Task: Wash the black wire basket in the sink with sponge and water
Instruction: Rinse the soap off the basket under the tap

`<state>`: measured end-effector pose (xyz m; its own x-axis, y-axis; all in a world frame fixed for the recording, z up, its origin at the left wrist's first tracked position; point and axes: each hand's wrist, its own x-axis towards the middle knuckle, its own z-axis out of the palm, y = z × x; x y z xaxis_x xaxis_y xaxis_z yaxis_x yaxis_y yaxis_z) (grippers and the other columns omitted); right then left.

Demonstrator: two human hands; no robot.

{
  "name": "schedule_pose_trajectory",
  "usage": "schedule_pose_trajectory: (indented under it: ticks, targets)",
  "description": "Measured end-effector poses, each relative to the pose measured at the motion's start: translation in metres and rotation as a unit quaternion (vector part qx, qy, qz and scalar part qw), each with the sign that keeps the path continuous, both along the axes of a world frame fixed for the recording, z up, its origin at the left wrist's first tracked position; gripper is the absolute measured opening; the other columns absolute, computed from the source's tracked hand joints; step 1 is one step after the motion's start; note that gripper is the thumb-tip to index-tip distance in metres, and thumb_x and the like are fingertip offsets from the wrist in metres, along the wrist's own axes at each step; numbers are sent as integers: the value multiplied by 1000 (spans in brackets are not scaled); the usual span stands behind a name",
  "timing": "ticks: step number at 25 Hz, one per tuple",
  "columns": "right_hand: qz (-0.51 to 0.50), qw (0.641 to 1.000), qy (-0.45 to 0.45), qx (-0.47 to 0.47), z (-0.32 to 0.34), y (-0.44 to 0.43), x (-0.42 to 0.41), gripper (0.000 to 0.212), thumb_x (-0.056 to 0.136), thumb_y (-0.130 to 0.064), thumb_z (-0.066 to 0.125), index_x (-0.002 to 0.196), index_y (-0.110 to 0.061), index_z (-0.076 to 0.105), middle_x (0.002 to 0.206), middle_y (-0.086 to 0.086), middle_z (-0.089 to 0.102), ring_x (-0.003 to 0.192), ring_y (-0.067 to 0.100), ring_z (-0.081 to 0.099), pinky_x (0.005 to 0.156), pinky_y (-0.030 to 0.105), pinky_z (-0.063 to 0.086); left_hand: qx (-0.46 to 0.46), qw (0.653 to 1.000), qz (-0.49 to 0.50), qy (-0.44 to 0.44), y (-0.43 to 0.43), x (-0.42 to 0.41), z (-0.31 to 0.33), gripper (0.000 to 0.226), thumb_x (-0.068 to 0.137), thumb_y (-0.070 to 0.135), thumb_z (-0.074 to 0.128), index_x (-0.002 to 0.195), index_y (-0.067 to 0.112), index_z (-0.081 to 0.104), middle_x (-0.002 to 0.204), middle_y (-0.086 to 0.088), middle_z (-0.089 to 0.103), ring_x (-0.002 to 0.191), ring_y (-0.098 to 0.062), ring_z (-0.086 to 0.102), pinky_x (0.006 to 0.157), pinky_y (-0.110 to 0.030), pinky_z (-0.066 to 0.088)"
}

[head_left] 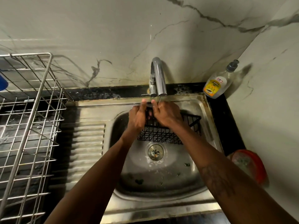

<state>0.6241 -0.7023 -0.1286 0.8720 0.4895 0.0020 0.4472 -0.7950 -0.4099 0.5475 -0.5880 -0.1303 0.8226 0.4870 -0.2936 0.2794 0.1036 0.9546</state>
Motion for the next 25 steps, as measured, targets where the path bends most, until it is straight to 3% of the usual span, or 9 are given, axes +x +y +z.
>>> schedule_pose_trajectory:
  ticks: [2, 4, 10, 13, 16, 19, 21, 23, 25]
  targets:
    - [53, 998, -27, 11, 8, 5, 1, 56, 110, -45, 33, 57, -26, 41, 50, -4, 44, 41, 12, 43, 47, 26, 36, -3, 999, 27, -20, -1, 11, 7, 32, 97, 36, 64, 76, 12, 69, 72, 0, 73, 69, -11, 71, 68, -30, 59]
    - [76, 996, -36, 19, 7, -11, 6, 51, 110, -45, 32, 62, -29, 42, 53, -2, 48, 43, 14, 46, 48, 26, 41, 2, 998, 55, -3, 12, 14, 2, 28, 87, 29, 77, 66, 14, 65, 70, -3, 71, 71, -17, 70, 72, -34, 56]
    - [24, 996, 80, -17, -20, -55, 27, 59, 107, -55, 26, 64, -24, 52, 59, 0, 57, 53, 14, 56, 64, 31, 50, -29, 990, 102, 91, 60, -12, -12, 17, 78, 25, 82, 84, 12, 73, 85, -9, 76, 90, -36, 72, 85, -52, 59]
    - [35, 998, 44, -2, -21, -19, 24, 46, 107, -48, 39, 78, -21, 63, 64, -2, 59, 54, 11, 57, 57, 28, 49, -6, 985, 120, 128, 65, -13, -8, 21, 78, 26, 82, 86, 8, 74, 72, 0, 72, 77, -26, 68, 80, -44, 60]
    - [-26, 993, 45, 104, -22, 9, 34, 28, 97, -45, 60, 96, -19, 69, 79, -1, 67, 65, 11, 65, 58, 26, 56, 3, 987, 99, 128, 66, -12, 1, 14, 81, 24, 79, 84, 12, 74, 59, 8, 65, 66, -18, 60, 67, -35, 55]
    - [-13, 985, 33, 171, -22, 16, 52, 25, 92, -36, 68, 109, -17, 69, 106, 2, 73, 94, 16, 71, 82, 34, 62, 36, 989, 75, 123, 58, -6, 2, 15, 83, 23, 77, 91, 11, 76, 83, -7, 74, 77, -19, 63, 63, -27, 52]
    - [26, 976, 59, 207, -15, 26, 57, 23, 92, -42, 65, 110, -28, 67, 112, -5, 71, 101, 10, 69, 90, 34, 60, 51, 988, 59, 130, 52, 2, 0, 18, 86, 22, 74, 96, 7, 75, 95, -11, 75, 76, -16, 60, 60, -22, 51]
    - [76, 975, 146, 147, -9, 37, 58, 33, 91, -49, 63, 122, -38, 62, 124, -12, 64, 108, 7, 62, 99, 36, 54, 47, 987, 53, 141, 51, 8, 0, 22, 87, 21, 71, 101, 4, 75, 98, -10, 74, 70, -9, 54, 48, -10, 45]
    - [108, 965, 233, 53, -6, 41, 59, 44, 92, -46, 65, 134, -38, 55, 131, -11, 55, 114, 8, 52, 103, 33, 43, 53, 986, 54, 147, 50, 14, -1, 24, 87, 21, 70, 103, 2, 75, 98, -10, 74, 67, -6, 52, 47, -11, 42]
